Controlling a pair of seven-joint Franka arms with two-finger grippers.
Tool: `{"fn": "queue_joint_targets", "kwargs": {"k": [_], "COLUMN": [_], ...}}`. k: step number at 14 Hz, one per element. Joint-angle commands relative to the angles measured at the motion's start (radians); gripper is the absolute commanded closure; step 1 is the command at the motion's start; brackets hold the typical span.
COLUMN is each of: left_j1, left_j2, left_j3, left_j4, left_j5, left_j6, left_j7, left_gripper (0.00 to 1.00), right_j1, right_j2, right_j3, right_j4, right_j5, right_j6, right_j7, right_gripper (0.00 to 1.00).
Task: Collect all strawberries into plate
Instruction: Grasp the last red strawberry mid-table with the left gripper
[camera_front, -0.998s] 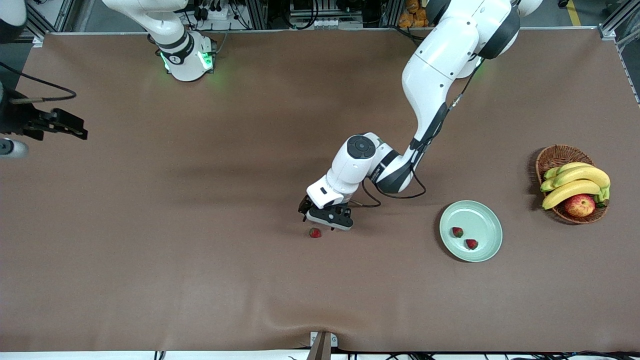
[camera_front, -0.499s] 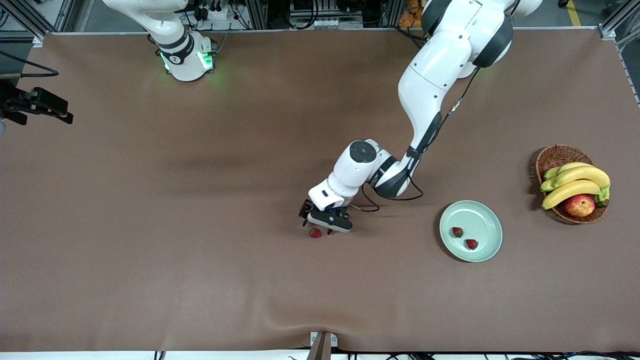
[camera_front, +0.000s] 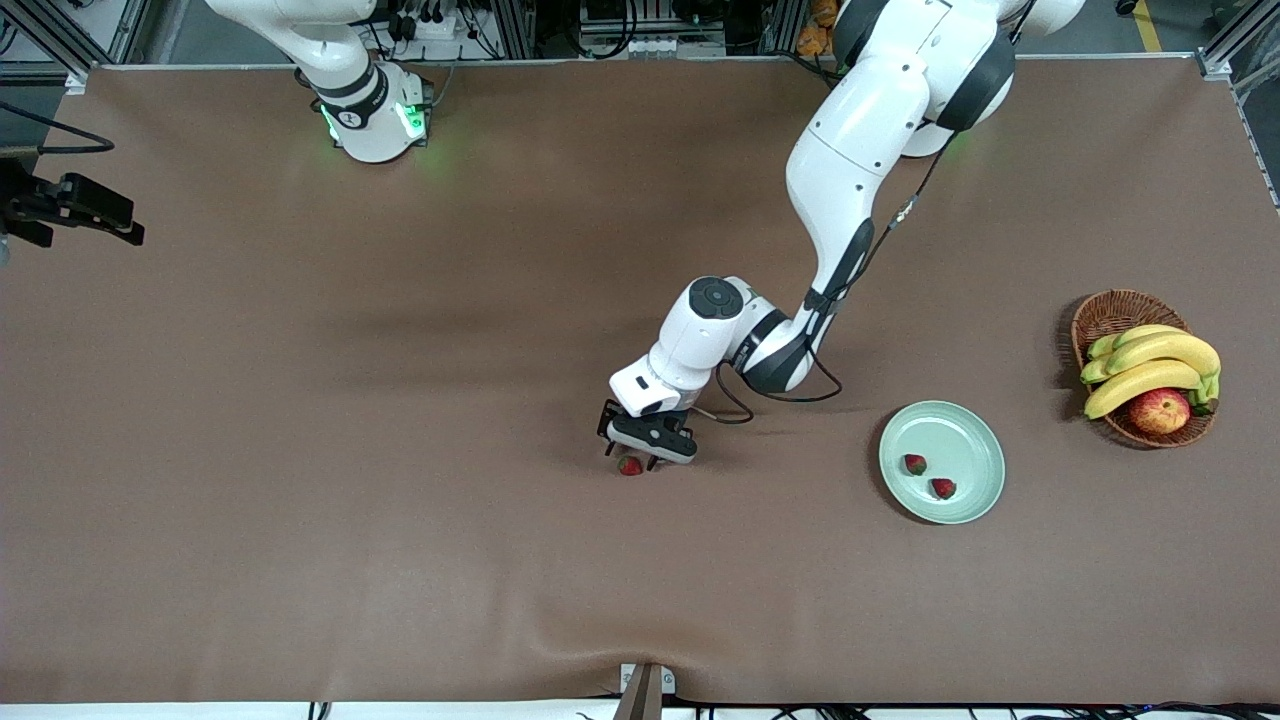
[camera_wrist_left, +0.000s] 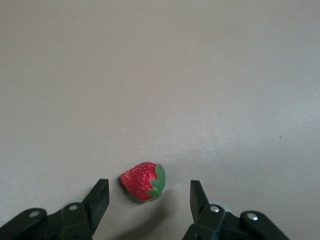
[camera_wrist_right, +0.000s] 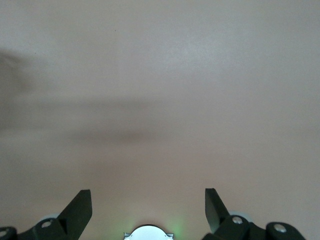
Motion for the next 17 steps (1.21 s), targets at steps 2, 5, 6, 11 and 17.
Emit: {"fn": "queue_joint_targets", "kwargs": {"k": [2, 5, 6, 11, 17], "left_j1": [-0.01, -0.016, -0.017, -0.018, -0.018], "left_j2": [0.043, 0.044, 0.046, 0.066, 0.069], "left_j3": [0.034, 0.034, 0.034, 0.034, 0.041], "left_j4": [0.046, 0.056, 0.055, 0.056, 0.056], "left_j5": [0.015, 0.015, 0.015, 0.015, 0.013], "left_j6": [0.052, 0.052, 0.052, 0.084, 0.088], "left_j7": [0.001, -0.001, -0.001, 0.001, -0.003], "left_gripper": [0.32, 0.37, 0.4, 0.39, 0.8], "right_j1": [-0.021, -0.023, -0.023, -0.029, -0.024], "right_j2": [-0.024, -0.024, -0.024, -0.024, -0.022], "right_j3": [0.012, 0.007, 0.006, 0.006, 0.011], "right_j4": [-0.003, -0.002, -0.002, -0.002, -0.002], "right_j5": [0.028, 0.036, 0.036, 0.036, 0.037], "right_j6": [-0.009, -0.005, -0.001, 0.042, 0.04], "right_j7": [-0.001, 0.024, 0.035, 0.039, 0.088], "right_gripper": [0.0, 0.0, 0.0, 0.0, 0.0]}}
